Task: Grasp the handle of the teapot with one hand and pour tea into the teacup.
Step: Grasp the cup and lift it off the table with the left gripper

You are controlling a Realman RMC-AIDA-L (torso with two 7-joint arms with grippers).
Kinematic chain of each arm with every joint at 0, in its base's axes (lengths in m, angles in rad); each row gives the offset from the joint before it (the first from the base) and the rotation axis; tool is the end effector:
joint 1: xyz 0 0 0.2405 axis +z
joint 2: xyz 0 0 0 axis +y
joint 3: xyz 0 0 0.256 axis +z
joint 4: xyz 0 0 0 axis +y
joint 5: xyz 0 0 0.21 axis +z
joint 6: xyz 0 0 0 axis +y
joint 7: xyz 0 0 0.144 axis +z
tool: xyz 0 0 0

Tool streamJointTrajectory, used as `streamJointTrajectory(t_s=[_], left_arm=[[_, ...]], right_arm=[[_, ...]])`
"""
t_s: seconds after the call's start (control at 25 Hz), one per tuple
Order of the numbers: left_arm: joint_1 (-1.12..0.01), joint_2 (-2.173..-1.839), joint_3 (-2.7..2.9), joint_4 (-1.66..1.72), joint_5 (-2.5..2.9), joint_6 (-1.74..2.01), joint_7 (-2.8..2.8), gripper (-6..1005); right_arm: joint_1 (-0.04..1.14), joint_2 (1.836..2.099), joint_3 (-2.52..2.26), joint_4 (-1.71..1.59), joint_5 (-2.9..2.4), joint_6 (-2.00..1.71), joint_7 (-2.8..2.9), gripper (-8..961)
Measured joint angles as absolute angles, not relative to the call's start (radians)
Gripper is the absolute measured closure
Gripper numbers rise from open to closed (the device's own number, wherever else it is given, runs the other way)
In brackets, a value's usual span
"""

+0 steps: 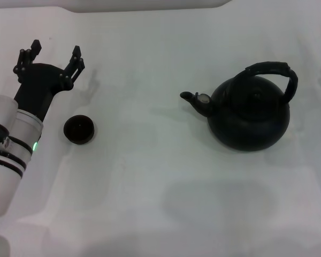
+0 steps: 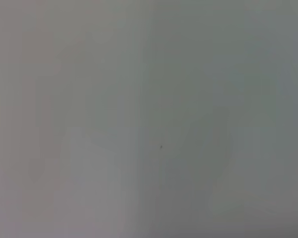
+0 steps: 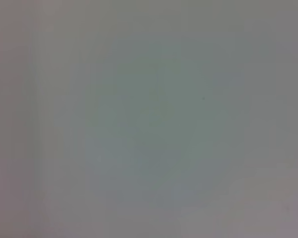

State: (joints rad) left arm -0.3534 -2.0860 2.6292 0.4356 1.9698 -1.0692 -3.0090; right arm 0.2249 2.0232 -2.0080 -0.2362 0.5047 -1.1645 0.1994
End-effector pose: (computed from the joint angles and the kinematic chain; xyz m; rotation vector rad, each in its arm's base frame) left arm -0.2971 0.3025 -0.0736 -1.7089 -0.5793 -0.6415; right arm 0.3799 0.2774 0.0125 -1.5525 0.5953 0.6105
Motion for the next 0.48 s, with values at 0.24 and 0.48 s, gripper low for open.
streamJointTrajectory(t_s=[0.24,0.48], left_arm=[[-0.353,-2.086,2.629,0.436,1.970,-1.069,-3.010,111],[-0.350,-2.087,2.624,0.454,1.935,-1.074,-3.012,111]], right_arm=[[0.228,2.023,-2.007,-0.236,0.505,-1.156,0.199,79],[0.227,2.023,-2.003,-0.236,0.505,-1.152,0.200,81]])
